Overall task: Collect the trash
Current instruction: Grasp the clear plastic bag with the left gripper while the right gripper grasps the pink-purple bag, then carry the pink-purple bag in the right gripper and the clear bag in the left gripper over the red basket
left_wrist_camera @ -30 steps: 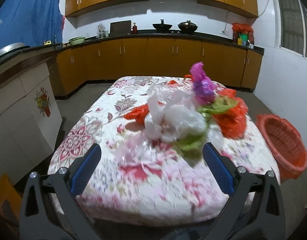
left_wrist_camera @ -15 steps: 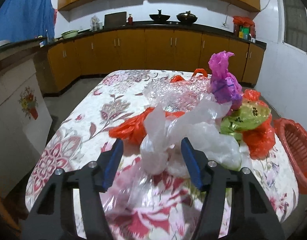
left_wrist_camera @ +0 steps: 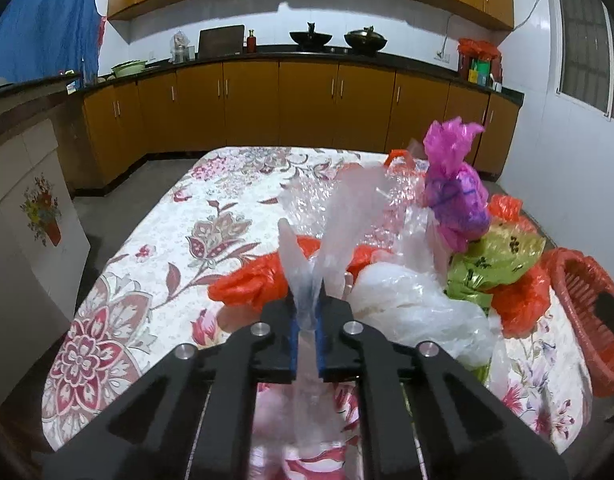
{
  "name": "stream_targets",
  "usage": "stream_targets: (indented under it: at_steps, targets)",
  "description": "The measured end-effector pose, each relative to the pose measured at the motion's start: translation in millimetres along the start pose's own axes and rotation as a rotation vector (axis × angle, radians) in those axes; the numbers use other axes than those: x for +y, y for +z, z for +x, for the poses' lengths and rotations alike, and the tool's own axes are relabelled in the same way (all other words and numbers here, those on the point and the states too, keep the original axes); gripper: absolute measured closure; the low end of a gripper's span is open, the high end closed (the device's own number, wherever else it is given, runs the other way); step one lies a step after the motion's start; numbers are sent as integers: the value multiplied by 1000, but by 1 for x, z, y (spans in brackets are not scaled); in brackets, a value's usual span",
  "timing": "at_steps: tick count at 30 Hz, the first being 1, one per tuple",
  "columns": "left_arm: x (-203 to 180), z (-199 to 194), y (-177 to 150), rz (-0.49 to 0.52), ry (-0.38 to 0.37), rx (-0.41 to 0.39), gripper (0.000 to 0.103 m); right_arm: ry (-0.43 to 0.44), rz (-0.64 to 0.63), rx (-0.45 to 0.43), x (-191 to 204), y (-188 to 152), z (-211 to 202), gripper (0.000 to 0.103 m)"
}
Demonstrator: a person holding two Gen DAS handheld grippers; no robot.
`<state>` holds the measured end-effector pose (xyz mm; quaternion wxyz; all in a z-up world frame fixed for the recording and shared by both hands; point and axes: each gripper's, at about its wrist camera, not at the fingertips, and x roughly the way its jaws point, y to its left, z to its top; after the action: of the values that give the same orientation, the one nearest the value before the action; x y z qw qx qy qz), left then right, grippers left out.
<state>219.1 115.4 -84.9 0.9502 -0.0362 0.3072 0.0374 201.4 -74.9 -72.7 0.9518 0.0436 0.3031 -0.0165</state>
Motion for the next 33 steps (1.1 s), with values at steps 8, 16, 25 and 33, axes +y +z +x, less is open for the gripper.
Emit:
stream_targets:
  at_steps: [8,16,25,33]
  targets:
    - [11,-26,12,-29,-23,-52,97,103,-34,-7,30,26,22,36]
    - [22,-43,37,-75,-33,-104,97,189,-33,8,58,54,64,36]
    - [25,-40,56,-107,-24,-121,96,189,-79,22,87,65,97,16]
    - [25,-39,68,-129,-38,-136,97,155,-136,94,96,58,120,40]
